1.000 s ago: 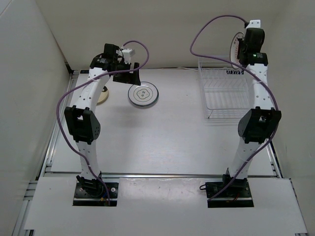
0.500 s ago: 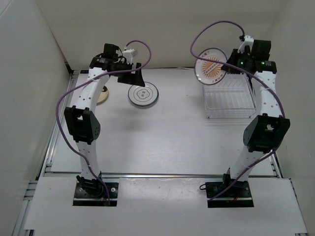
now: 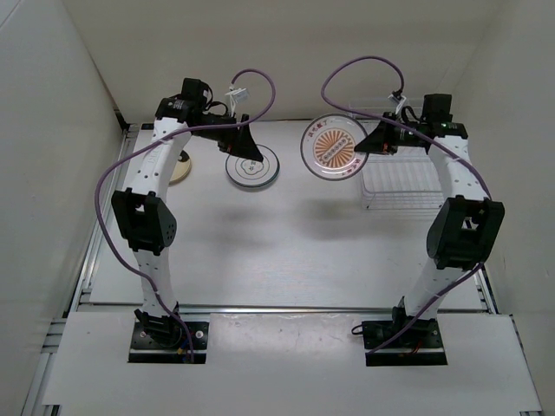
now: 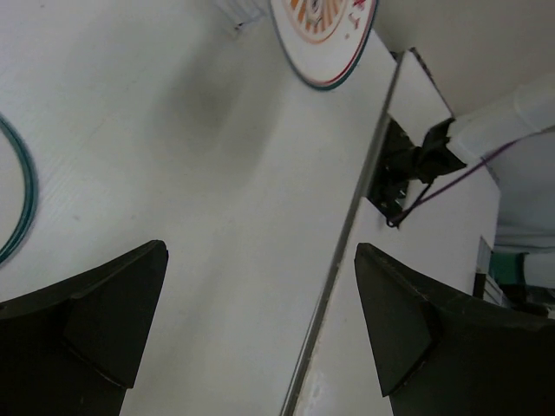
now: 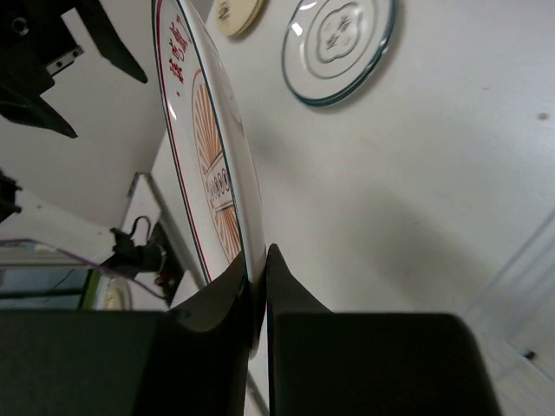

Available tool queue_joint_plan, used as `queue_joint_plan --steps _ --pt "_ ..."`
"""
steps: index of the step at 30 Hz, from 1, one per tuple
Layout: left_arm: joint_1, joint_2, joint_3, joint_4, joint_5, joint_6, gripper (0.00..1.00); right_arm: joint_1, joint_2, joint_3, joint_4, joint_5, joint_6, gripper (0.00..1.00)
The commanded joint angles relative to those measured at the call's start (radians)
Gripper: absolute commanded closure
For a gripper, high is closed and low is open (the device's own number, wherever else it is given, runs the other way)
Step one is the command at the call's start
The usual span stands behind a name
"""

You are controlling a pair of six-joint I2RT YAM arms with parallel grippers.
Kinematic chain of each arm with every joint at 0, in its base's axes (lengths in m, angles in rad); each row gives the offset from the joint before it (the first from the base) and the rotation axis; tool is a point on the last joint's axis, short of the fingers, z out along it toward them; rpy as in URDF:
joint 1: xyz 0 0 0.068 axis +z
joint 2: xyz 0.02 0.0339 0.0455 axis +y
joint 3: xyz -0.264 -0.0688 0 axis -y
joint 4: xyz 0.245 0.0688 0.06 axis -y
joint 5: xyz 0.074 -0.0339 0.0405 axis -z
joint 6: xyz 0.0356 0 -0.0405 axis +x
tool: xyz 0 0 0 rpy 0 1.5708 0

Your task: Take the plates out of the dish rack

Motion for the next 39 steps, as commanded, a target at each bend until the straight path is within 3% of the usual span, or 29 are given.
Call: queue_joint_plan --steps 1,7,15,23,28,32,33,36,39 --pt "-0.005 -0.076 0.035 -0.04 0.186 0.053 0.0 0.039 -0.032 -0.048 0.057 -0.173 0.045 1.0" --pt "-0.005 -0.058 -0.009 0.057 0.302 -0.102 0.0 0.11 -0.001 -0.074 0.098 -0.212 0.093 1.0" --pt "-0.005 -0.003 -0.118 0.305 0.397 -0.387 0.0 0.157 0.039 -0.046 0.107 -0.212 0.114 1.0" --pt "-0.005 0.034 -0.098 0.315 0.207 -0.456 0.0 0.197 0.06 -0.026 0.117 -0.212 0.123 1.0" --pt "-0.005 0.045 -0.109 0.345 0.18 -0.502 0.0 0.228 0.09 -0.005 0.117 -0.202 0.143 1.0" --pt "-0.005 0.064 -0.12 0.38 0.198 -0.545 0.1 0.237 0.1 0.004 0.126 -0.202 0.143 1.0" --pt "-0.005 0.064 -0.132 0.381 0.219 -0.559 0.24 0.248 0.109 0.013 0.126 -0.193 0.152 1.0" --pt "-0.005 0.073 -0.132 0.391 0.241 -0.568 0.44 0.259 0.12 0.023 0.135 -0.193 0.152 1.0" --pt "-0.005 0.073 -0.132 0.4 0.241 -0.568 0.56 0.268 0.131 0.041 0.144 -0.193 0.161 1.0"
